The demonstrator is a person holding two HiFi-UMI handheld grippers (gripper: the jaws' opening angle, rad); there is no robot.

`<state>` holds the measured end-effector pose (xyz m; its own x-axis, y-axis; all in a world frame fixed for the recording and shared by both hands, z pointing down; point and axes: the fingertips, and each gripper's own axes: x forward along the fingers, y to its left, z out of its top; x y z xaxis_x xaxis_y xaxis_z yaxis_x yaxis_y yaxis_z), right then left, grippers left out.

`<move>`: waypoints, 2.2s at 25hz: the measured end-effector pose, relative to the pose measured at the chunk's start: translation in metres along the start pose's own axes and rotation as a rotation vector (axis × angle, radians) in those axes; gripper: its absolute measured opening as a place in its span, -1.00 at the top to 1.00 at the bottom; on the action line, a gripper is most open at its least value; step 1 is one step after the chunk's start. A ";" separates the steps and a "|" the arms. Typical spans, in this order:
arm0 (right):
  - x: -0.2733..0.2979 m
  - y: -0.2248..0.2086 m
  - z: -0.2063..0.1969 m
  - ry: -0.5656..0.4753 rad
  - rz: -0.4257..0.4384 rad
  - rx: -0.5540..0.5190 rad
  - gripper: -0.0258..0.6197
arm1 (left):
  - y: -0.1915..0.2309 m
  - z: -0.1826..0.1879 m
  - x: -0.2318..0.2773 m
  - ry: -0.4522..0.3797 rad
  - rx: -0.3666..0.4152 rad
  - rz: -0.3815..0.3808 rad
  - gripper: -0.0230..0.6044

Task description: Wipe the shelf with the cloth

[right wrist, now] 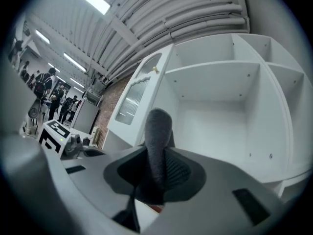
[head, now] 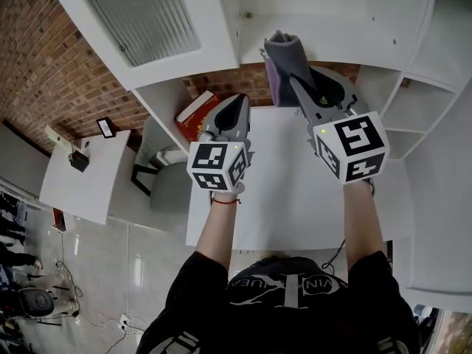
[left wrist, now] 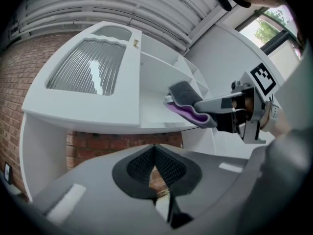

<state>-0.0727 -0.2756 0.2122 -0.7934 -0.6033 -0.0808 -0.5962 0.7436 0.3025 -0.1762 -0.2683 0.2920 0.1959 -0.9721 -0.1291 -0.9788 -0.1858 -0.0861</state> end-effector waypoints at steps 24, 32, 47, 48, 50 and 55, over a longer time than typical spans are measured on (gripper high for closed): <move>0.137 -0.053 0.007 0.482 0.200 -0.457 0.63 | 0.020 -0.039 0.048 0.046 -0.015 -0.006 0.89; 0.177 -0.048 -0.020 0.591 0.318 -0.463 0.63 | 0.031 -0.045 0.061 0.085 -0.051 -0.019 0.89; 0.212 -0.050 -0.035 0.664 0.391 -0.411 0.63 | 0.019 -0.053 0.092 0.115 -0.060 -0.060 0.89; 0.212 -0.052 -0.036 0.671 0.383 -0.400 0.63 | 0.016 -0.053 0.093 0.116 -0.058 -0.066 0.89; 0.211 -0.057 -0.038 0.686 0.364 -0.386 0.63 | 0.013 -0.055 0.092 0.120 -0.056 -0.072 0.89; 0.207 -0.068 -0.043 0.710 0.335 -0.356 0.63 | 0.017 -0.056 0.088 0.122 -0.060 -0.062 0.89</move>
<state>-0.1916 -0.4634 0.2153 -0.5851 -0.4938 0.6432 -0.1763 0.8517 0.4935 -0.1788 -0.3650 0.3344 0.2507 -0.9681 -0.0037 -0.9676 -0.2505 -0.0304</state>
